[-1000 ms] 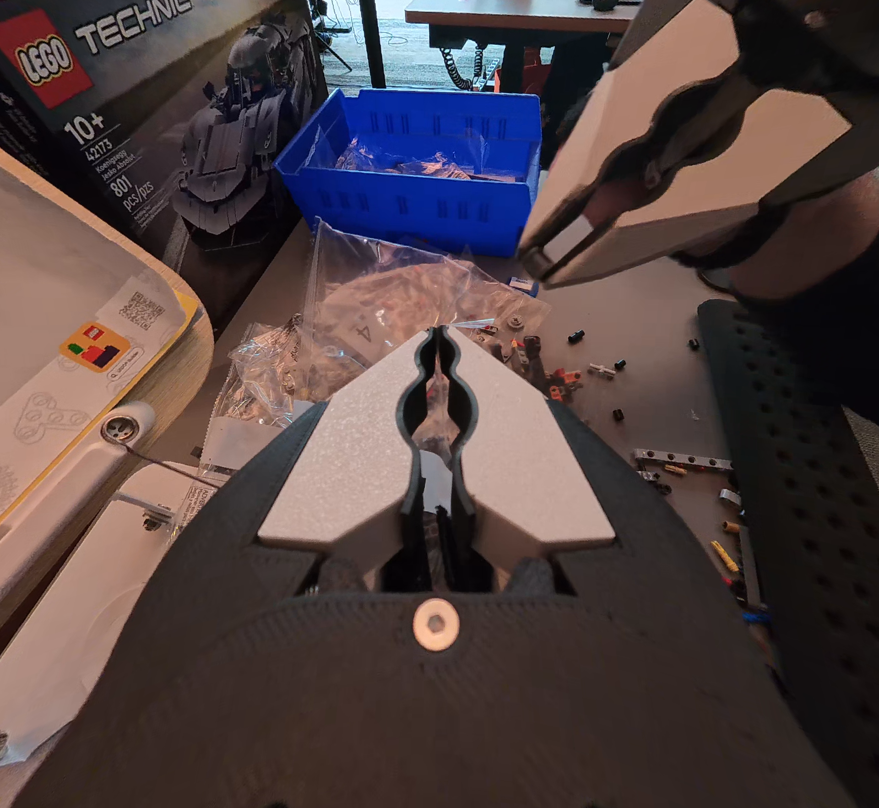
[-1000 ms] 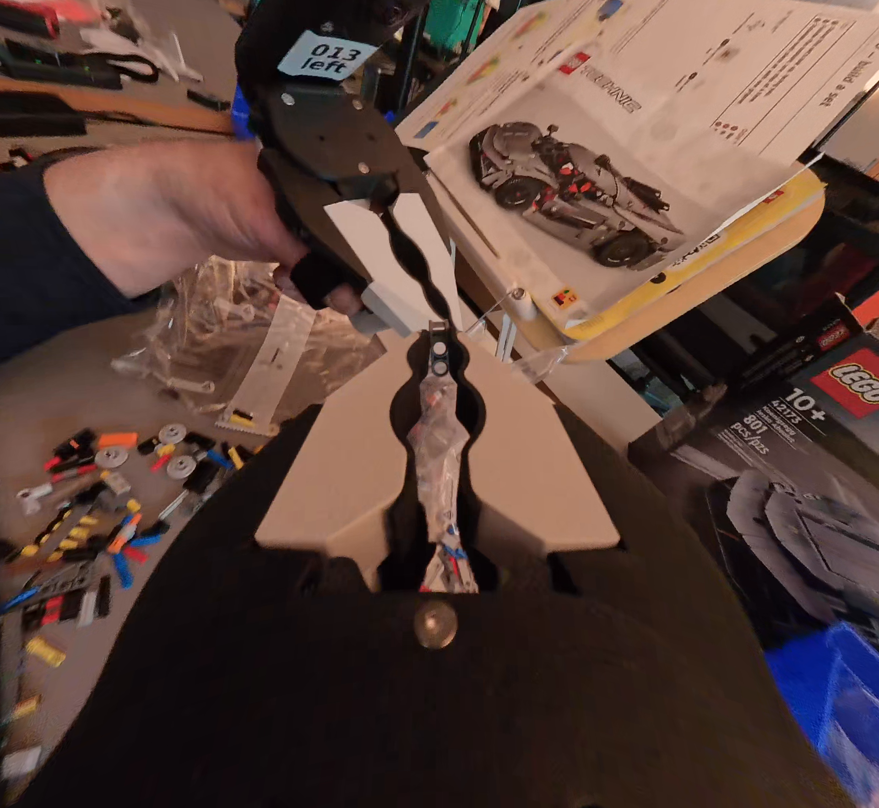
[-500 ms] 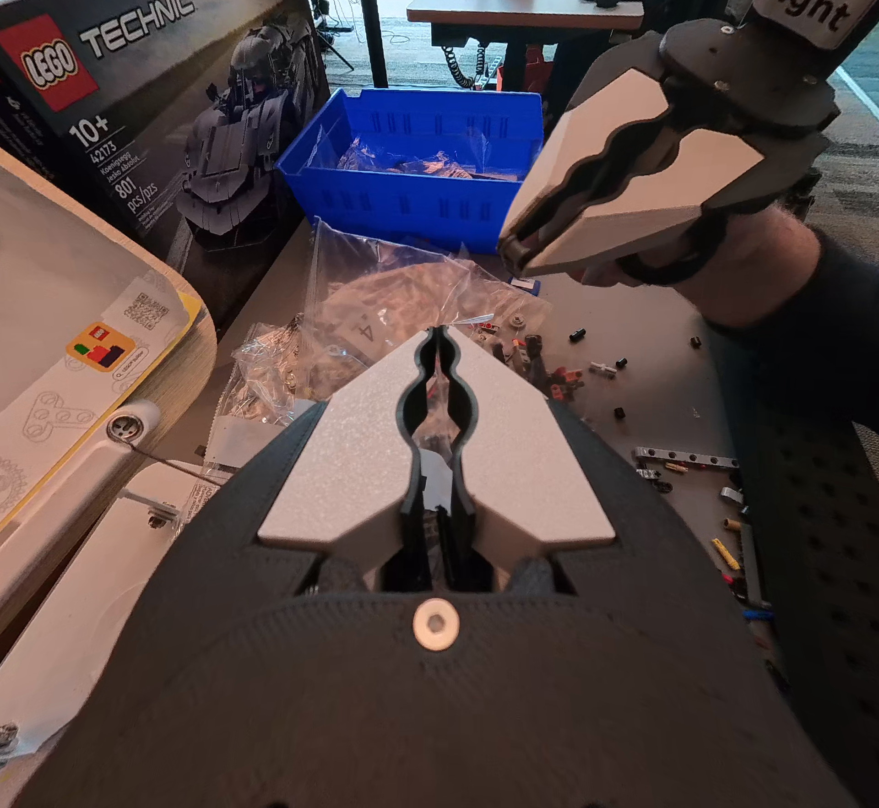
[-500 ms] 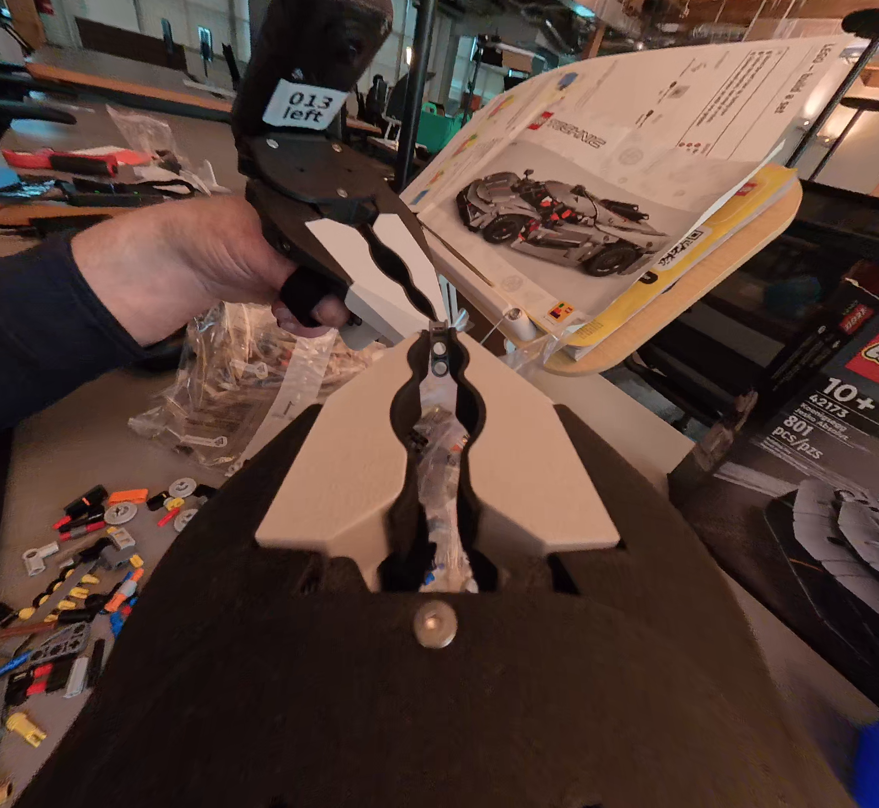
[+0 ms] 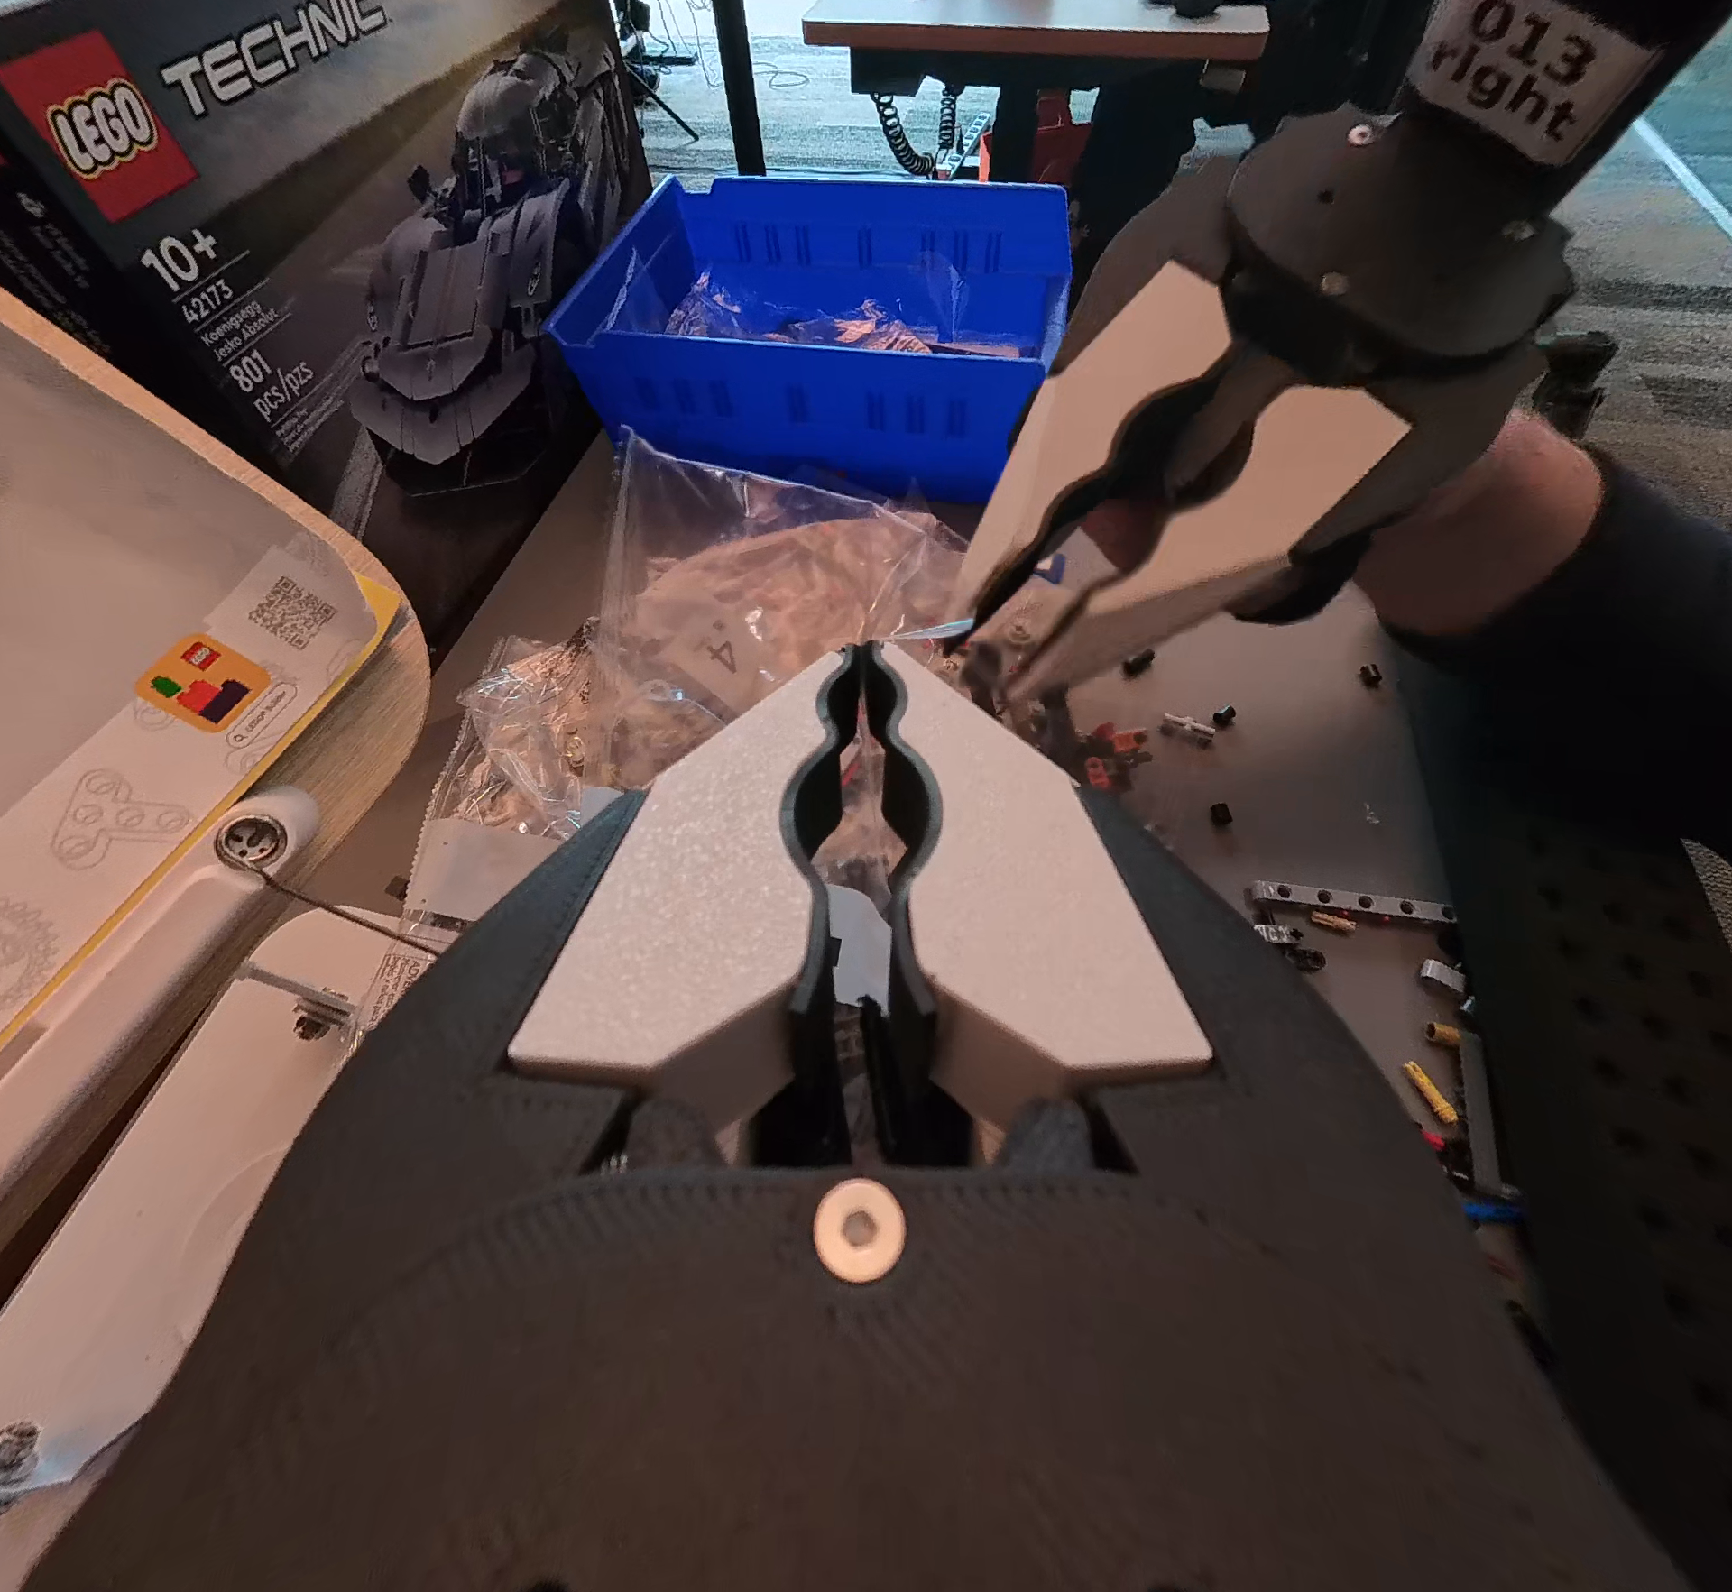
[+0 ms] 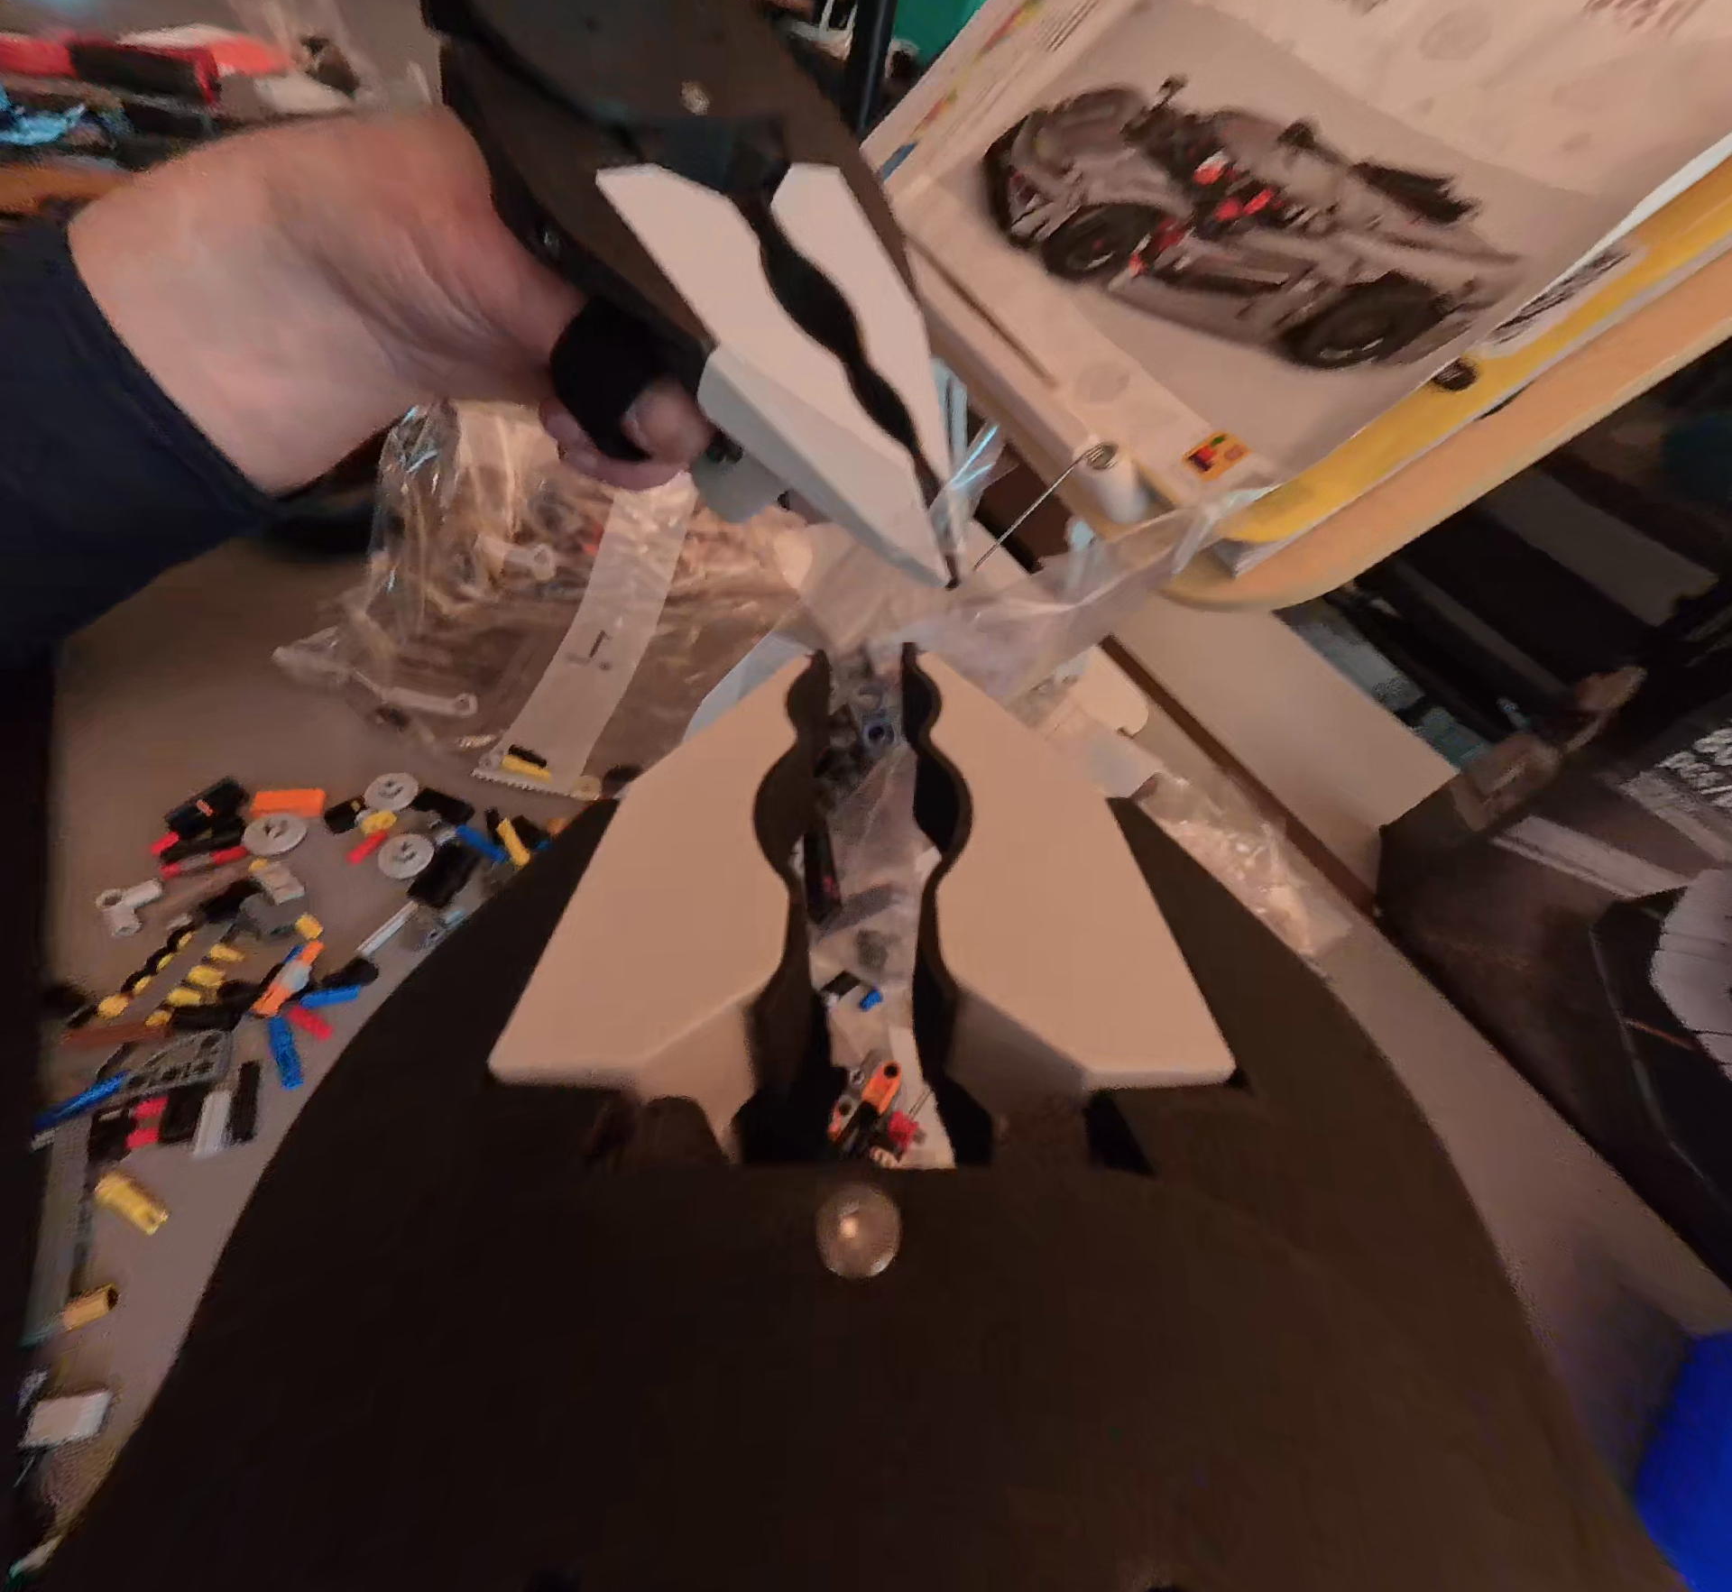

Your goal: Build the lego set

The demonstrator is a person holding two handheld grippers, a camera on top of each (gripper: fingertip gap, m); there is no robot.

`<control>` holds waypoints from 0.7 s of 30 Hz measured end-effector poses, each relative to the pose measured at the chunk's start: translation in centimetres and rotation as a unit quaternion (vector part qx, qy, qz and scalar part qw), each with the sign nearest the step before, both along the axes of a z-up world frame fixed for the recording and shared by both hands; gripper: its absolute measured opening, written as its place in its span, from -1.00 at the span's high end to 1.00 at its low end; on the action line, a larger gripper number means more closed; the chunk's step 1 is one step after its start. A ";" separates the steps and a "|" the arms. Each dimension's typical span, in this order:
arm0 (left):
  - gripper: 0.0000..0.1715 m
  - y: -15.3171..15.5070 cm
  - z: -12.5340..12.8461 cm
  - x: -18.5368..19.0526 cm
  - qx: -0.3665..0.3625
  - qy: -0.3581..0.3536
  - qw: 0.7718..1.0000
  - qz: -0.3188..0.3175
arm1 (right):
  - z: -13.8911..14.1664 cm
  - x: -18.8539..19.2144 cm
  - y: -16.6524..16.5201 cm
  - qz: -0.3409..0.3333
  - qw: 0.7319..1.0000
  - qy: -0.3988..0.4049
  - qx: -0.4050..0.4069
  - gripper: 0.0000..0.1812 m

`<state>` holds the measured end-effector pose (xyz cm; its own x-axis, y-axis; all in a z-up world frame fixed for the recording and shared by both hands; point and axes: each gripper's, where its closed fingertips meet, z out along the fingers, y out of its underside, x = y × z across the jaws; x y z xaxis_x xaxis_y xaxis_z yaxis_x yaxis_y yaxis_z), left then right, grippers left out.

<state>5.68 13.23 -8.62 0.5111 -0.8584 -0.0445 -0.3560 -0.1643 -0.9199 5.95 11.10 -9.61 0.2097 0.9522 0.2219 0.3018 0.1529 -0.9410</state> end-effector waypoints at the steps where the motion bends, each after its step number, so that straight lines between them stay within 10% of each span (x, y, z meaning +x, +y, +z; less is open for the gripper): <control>1: 1.00 0.0 0.0 0.0 0.000 0.000 1.000 0.000 | -0.4 -0.1 0.1 -0.004 1.000 -0.008 0.000 0.80; 21: 1.00 0.9 1.0 -2.5 0.014 -0.017 0.999 0.038 | -4.0 1.6 -1.5 0.048 0.994 -0.097 -0.012 0.87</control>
